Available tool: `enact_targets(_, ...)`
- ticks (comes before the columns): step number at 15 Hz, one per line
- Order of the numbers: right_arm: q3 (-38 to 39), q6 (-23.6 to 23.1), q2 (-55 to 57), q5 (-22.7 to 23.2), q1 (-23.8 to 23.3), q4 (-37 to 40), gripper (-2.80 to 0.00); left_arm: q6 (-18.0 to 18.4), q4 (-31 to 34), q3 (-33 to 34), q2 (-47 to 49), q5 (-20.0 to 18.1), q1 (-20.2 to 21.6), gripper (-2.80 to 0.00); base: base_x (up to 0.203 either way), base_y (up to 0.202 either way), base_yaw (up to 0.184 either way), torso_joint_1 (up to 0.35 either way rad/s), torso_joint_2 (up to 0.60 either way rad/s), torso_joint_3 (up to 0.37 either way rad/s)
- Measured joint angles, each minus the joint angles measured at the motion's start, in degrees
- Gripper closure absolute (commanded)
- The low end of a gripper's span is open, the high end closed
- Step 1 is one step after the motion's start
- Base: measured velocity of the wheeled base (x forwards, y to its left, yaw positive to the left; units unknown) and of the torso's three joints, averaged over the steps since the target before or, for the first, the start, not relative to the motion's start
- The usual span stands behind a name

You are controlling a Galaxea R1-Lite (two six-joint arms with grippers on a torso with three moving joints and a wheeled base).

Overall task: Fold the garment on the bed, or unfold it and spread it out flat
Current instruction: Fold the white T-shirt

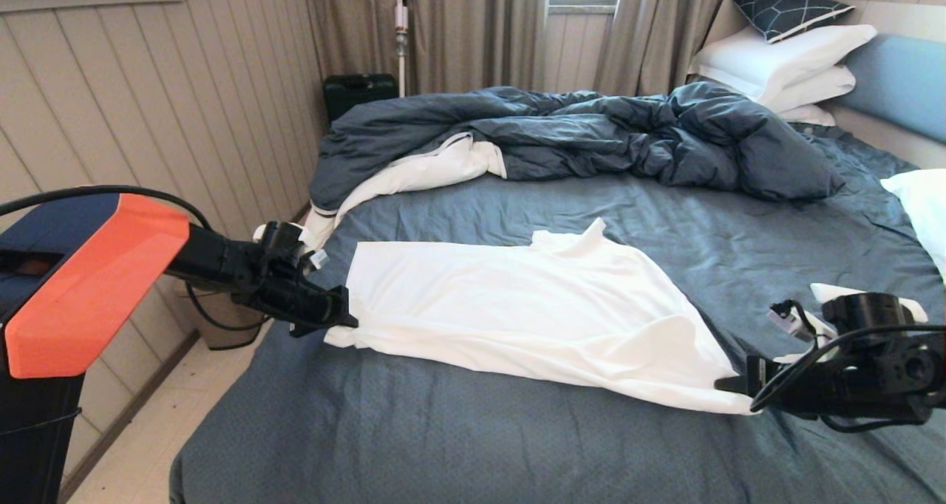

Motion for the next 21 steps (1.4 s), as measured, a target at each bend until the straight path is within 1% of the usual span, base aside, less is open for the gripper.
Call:
enact_targets(4, 3.57, -1.34, -2.02, 1.02, -1.11, 0.1, 0.0, 0.69, 0.28, 4.81, -3.28, 0.18, 0.15, 0.0, 0.0, 0.0, 0.0, 0.0, 0.0, 0.0)
enact_targets(7, 6.66, -3.09, -4.17, 1.09, -2.61, 0.2, 0.0, 3.07, 0.82, 9.23, -5.69, 0.24, 0.15, 0.0, 0.0, 0.0, 0.0, 0.0, 0.0, 0.0)
enact_targets(9, 8.37, -4.46, -5.44, 1.61, -4.18, 0.4, 0.0, 4.93, 0.73, 12.27, -7.06, 0.31, 0.15, 0.0, 0.0, 0.0, 0.0, 0.0, 0.0, 0.0)
enact_targets(10, 8.91, -5.22, -6.06, 1.89, -5.25, 0.66, 0.0, 5.29, 0.78, 13.13, -7.8, 0.34, 0.26, 0.0, 0.0, 0.0, 0.0, 0.0, 0.0, 0.0)
enact_targets(13, 9.91, -5.99, -8.08, 2.21, -7.28, 1.68, 0.0, 5.53, 0.95, 13.86, -9.4, 0.36, 0.55, 0.0, 0.0, 0.0, 0.0, 0.0, 0.0, 0.0)
enact_targets(15, 10.09, -7.04, -9.84, 2.9, -8.16, 4.16, 0.0, 5.98, 1.34, 13.86, -10.36, 0.37, 0.56, 0.0, 0.0, 0.0, 0.0, 0.0, 0.0, 0.0)
enact_targets(21, 9.24, -10.35, -15.5, 3.4, -9.16, 13.96, 0.0, 11.26, 8.9, 13.9, -12.87, 0.52, 0.72, 0.0, 0.0, 0.0, 0.0, 0.0, 0.0, 0.0)
